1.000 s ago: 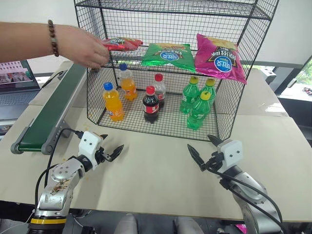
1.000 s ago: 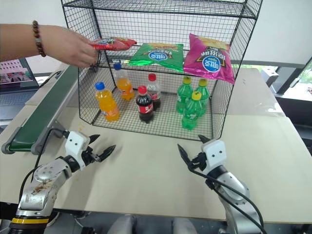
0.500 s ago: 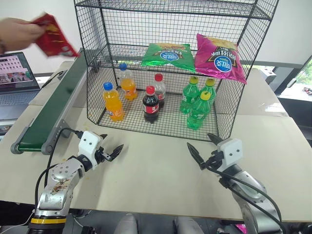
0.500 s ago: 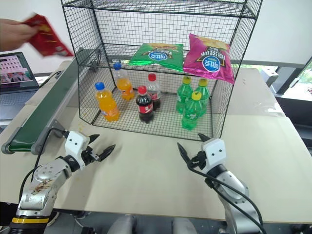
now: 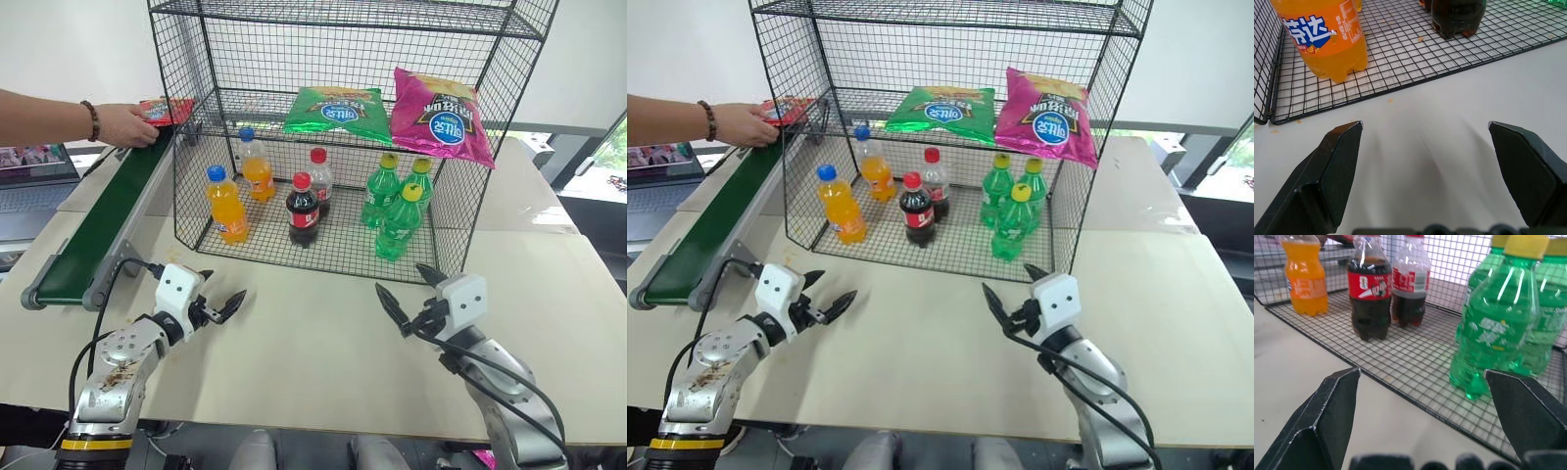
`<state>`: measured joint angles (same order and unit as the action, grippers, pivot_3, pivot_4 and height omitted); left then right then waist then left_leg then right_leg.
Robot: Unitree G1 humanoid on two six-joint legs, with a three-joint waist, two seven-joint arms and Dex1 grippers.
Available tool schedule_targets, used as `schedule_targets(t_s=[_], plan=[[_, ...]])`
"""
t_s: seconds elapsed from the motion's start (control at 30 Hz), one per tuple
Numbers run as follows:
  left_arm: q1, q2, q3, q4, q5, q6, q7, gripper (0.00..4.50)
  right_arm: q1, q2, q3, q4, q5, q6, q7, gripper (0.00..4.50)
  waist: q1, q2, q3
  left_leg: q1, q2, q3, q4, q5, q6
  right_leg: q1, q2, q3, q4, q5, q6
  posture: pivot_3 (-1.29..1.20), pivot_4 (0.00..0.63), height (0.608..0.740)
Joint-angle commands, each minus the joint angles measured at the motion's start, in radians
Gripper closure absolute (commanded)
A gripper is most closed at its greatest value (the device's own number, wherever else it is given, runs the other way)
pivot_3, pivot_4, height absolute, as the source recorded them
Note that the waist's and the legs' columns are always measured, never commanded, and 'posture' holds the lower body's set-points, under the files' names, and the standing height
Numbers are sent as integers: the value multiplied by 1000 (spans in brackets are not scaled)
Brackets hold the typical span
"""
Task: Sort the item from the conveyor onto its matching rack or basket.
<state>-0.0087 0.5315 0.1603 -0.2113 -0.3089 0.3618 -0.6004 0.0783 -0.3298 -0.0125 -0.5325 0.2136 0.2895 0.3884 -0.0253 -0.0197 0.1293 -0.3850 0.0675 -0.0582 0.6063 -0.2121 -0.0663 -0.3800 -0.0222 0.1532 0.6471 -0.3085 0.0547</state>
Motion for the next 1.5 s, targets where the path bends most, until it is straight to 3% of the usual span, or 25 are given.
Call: schedule_targets(t_s=[0.03,0.2,0.33,0.5,0.63,0.73,0.97,1.5], plan=[[34,40,94,-119,-134,116,-39,119,-67,-46,-18,-65,105,42,89,0,-5,0,0,0,0,0,0,0,0,0,0,0,0,0,0,0,150,740],[123,34,265,-270,-371,303,8,119,-207,-108,-10,-51,265,106,233,0,-19,0,0,1,0,0,0,0,1,1,0,0,0,0,0,0,150,740],[219,-18,479,-359,-670,424,142,119,-353,-123,45,10,325,128,341,0,-27,0,1,2,1,-1,1,-2,3,3,0,-1,0,0,1,0,150,740],[317,-146,743,-320,-1114,343,432,119,-518,-98,96,130,375,124,471,0,-27,-1,1,5,1,-2,2,-3,4,7,0,-2,-2,0,1,0,150,740],[384,-234,813,-290,-1396,236,600,119,-601,-88,130,189,404,105,591,0,-16,-1,1,5,1,-2,2,-3,4,9,-1,-3,-3,0,1,0,150,740],[406,-248,831,-258,-1545,181,658,119,-659,-70,138,222,421,98,653,0,-12,-2,1,5,1,-3,3,-3,4,9,-1,-3,-3,0,1,0,150,740],[367,-180,835,-105,-1619,126,680,119,-735,-31,138,257,427,76,714,0,-13,-2,2,6,1,-3,2,-3,4,9,0,-4,-4,-1,0,0,150,740],[246,-95,793,162,-1586,167,676,119,-745,-9,141,233,394,41,697,0,-16,-2,1,6,1,-3,0,-3,4,8,0,-4,-5,-1,0,0,150,740]])
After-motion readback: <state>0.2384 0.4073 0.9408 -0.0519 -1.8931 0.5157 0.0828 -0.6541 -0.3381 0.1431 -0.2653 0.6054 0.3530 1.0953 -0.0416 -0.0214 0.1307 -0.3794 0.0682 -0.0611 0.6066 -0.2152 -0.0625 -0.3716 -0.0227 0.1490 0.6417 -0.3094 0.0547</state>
